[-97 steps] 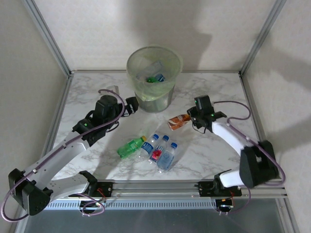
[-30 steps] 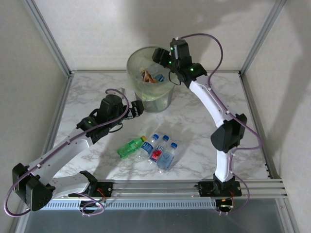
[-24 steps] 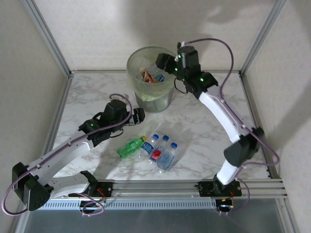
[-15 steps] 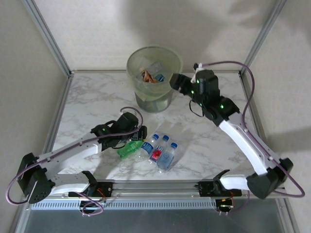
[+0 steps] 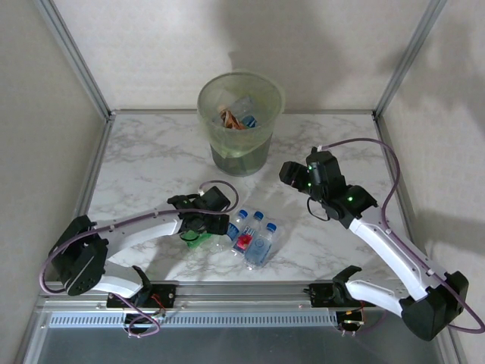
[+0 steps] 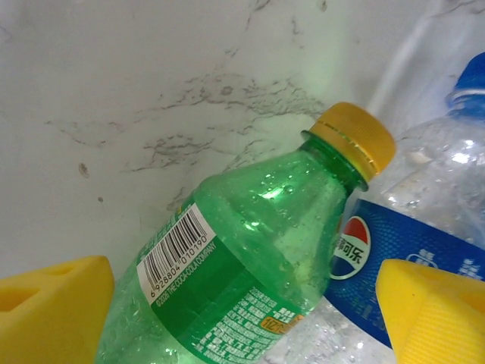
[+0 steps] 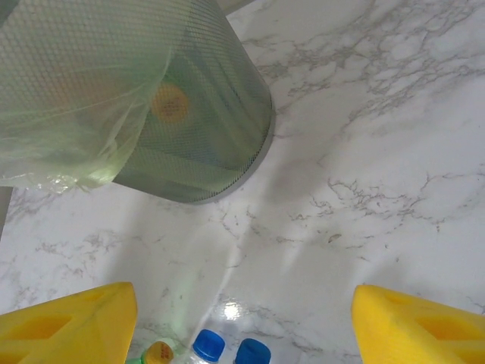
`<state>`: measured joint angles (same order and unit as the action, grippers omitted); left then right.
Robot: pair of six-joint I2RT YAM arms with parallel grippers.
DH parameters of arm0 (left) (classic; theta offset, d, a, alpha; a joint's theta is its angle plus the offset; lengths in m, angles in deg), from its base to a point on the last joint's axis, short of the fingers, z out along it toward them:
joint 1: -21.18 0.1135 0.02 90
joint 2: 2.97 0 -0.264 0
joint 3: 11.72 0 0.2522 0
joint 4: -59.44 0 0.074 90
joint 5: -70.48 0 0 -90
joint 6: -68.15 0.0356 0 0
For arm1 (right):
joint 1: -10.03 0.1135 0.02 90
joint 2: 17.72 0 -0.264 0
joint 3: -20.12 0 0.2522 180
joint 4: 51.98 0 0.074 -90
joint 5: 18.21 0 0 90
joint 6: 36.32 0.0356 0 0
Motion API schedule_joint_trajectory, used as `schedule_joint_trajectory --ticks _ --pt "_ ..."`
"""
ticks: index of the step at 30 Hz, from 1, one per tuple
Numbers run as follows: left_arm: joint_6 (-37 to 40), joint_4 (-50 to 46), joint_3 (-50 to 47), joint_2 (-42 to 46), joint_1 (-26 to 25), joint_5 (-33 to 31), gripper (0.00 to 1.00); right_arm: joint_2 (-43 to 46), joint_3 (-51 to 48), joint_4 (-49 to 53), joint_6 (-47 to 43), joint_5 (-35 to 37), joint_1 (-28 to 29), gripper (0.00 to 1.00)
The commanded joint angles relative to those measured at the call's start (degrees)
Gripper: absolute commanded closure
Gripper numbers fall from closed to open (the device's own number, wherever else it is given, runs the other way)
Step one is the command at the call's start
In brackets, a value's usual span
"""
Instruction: Put the plastic bottles in the bin
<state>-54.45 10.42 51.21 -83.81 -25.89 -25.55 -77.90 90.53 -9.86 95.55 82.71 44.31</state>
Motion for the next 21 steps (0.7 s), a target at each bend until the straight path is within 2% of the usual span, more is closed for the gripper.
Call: schedule_joint_trajectory --ticks 1,10,21 --pt "0.58 -2.55 -0.98 -1.16 -0.44 -1.07 0.10 0.61 -0.88 0.01 1.91 1.48 0.39 0.25" --pt "-1.44 -1.77 -2.47 -4.61 1.79 -2.25 0.10 -0.98 0.06 -0.62 1.90 0.77 0.35 0.25" --pt "-2.73 1.64 -4.93 -2.04 7.14 3.13 0.11 -1.17 -0.80 -1.74 2.52 -0.19 0.36 0.23"
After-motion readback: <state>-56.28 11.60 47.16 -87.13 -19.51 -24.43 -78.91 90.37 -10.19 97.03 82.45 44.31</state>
